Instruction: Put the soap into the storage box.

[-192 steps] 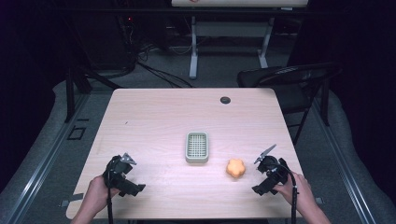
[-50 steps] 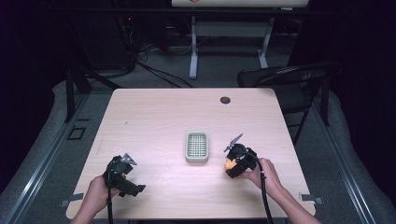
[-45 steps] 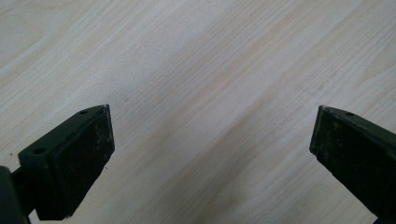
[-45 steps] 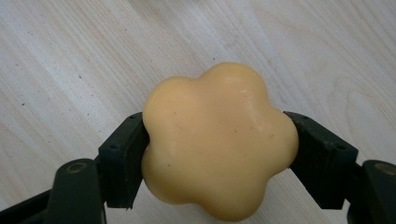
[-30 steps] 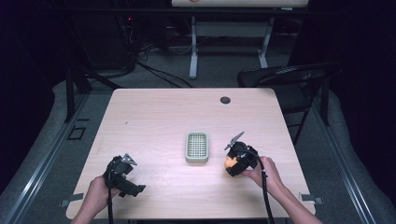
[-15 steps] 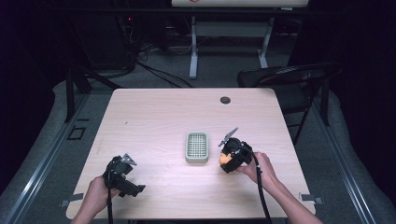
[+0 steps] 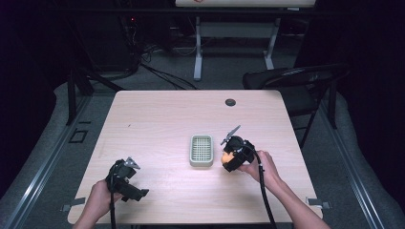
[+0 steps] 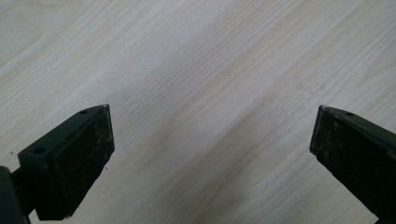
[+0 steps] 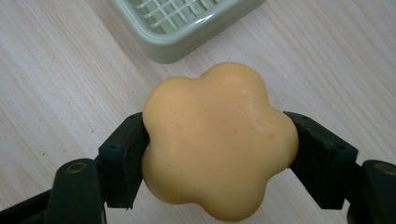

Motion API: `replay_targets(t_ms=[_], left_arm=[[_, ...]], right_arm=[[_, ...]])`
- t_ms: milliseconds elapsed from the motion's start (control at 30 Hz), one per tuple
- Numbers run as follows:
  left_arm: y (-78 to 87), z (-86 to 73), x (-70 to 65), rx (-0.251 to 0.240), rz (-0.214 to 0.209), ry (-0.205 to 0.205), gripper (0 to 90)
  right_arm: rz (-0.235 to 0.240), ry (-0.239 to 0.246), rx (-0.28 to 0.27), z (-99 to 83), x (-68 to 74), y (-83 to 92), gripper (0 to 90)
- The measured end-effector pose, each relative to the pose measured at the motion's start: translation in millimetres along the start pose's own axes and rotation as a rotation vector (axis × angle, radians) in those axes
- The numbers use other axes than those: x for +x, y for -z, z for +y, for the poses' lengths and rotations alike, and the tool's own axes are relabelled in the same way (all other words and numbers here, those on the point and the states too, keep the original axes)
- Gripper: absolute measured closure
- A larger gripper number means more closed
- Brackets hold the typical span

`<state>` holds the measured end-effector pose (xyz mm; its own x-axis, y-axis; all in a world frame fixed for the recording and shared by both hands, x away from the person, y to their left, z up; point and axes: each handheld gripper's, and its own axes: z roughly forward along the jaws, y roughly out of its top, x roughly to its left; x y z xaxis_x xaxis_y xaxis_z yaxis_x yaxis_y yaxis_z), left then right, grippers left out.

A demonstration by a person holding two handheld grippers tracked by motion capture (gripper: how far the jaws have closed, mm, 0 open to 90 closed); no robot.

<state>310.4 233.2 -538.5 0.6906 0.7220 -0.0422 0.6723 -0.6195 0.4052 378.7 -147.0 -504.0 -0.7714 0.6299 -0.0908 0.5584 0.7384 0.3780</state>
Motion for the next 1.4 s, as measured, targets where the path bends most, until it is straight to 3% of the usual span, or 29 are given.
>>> replay_targets(t_ms=[1400], left_arm=[[-0.5,0.7,0.0,-0.003,0.000,0.001,0.0]], right_arm=[[0.003,0.048,-0.037,47.6,7.7,0.7,26.4]])
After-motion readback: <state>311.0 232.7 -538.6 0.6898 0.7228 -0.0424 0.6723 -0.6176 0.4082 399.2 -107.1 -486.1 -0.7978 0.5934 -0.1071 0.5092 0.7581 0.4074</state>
